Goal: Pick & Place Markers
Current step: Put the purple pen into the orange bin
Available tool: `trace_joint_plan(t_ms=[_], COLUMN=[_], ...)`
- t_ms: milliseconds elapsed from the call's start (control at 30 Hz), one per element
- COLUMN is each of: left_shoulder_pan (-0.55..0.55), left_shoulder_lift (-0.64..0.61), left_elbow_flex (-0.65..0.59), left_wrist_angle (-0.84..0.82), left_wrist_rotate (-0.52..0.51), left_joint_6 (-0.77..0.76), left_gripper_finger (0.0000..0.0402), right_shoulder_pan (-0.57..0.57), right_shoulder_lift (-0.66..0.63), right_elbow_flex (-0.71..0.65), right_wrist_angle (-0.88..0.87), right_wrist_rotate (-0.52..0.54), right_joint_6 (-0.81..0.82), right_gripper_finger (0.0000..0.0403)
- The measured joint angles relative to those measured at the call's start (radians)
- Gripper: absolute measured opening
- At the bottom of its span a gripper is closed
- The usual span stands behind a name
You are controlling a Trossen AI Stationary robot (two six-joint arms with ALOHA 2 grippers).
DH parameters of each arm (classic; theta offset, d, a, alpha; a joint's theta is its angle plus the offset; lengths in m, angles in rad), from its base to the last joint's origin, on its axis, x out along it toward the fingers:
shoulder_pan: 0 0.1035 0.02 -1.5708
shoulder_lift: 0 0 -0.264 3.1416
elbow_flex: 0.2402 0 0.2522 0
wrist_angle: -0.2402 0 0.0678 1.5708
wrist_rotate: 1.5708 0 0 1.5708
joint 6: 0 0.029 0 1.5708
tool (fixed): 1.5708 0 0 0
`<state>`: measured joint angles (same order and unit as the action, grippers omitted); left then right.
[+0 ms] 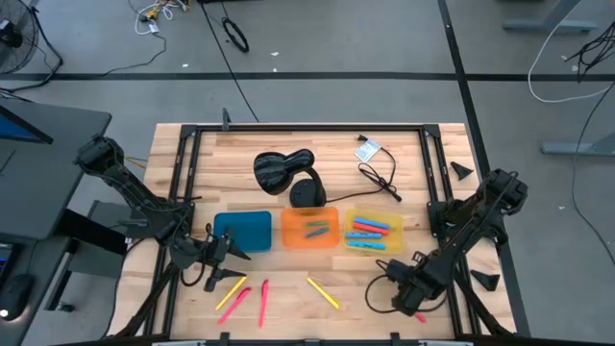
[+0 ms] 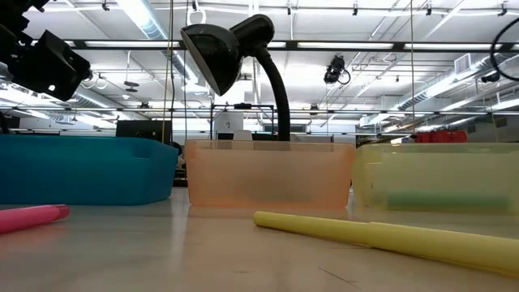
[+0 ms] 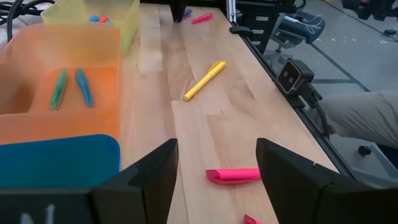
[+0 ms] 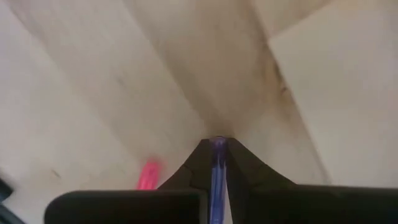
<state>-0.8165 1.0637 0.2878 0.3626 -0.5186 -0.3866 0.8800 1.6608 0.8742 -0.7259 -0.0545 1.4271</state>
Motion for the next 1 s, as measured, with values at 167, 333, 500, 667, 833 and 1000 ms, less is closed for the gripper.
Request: trace_joint_plan(t_ms=[167,333,500,667,833,1000], left_shoulder_pan=[0.000,0.000,0.000,0.000,0.000,0.000], left_shoulder_lift=[0.000,0.000,0.000,0.000,0.000,0.000], left_elbow_flex=[0.000,0.000,0.000,0.000,0.000,0.000], left_wrist_angle=[0.000,0.000,0.000,0.000,0.000,0.000], left_wrist_rotate=[0.000,0.000,0.000,0.000,0.000,0.000], left_joint_6=[-0.002,-0.003,-0.003,-0.003,-0.003,-0.003], left_gripper_finger=[0.0222,0.0222,0.0222,0.0222,0.0222,0.0222], right_shoulder_pan=[-0.055,-0.112,-0.165,-0.217,-0.268,-0.312], right_shoulder_lift=[0.000,-0.001,-0.002,-0.002,-0.002,-0.002], right_elbow_flex=[0.000,0.001,0.002,0.002,0.026,0.134], right_wrist_angle=[-0.003,0.027,0.077,0.113,0.122,0.042], right_wrist_rotate=[0.019,0.026,0.027,0.024,0.022,0.020], right_joint_6=[-0.076,-0.157,-0.249,-0.328,-0.404,-0.501], right_gripper_finger=[0.0020,0.0020,0.0020,0.0020,0.0020,0.0020])
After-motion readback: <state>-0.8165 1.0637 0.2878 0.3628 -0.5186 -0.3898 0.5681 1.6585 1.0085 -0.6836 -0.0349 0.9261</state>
